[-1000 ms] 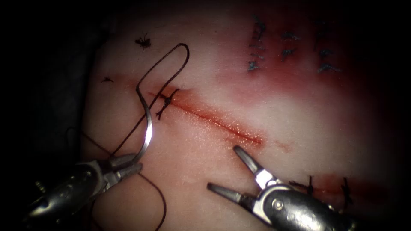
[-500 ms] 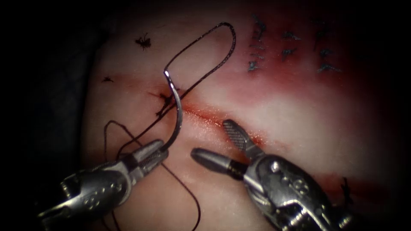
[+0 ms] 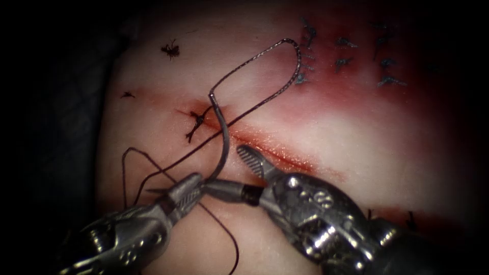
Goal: Wound Closure
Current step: Hand the needle to the right tool, then pass the needle back to the left gripper to regrasp, then hand over the needle to the right gripper.
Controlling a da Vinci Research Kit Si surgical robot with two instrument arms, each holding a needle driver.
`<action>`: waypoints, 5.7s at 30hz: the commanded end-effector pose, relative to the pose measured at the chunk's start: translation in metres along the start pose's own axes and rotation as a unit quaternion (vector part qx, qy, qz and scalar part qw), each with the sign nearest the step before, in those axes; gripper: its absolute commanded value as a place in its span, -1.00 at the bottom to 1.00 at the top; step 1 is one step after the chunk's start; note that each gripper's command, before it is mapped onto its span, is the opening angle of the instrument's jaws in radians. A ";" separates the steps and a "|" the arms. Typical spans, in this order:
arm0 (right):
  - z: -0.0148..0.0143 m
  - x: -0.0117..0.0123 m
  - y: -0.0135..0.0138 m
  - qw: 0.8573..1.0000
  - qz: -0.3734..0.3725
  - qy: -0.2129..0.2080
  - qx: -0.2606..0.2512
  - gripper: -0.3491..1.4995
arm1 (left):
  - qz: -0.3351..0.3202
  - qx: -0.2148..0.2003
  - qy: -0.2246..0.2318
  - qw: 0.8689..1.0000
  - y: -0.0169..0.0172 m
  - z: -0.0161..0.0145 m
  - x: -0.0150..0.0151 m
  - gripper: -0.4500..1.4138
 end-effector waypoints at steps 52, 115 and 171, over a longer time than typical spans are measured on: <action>-0.0011 0.0037 0.0050 0.947 -0.237 0.069 0.204 -1.00 | -0.241 -0.587 -0.025 0.773 -0.0079 0.0027 0.0059 0.16; -0.0012 0.0039 0.0038 0.919 -0.325 0.203 0.090 0.87 | -0.394 -0.680 0.007 0.619 -0.0078 0.0102 0.0050 -0.89; -0.0003 0.0065 0.0024 0.914 -0.371 0.164 -0.008 -0.25 | -0.454 -0.535 0.017 0.712 -0.0044 0.0085 0.0041 -0.89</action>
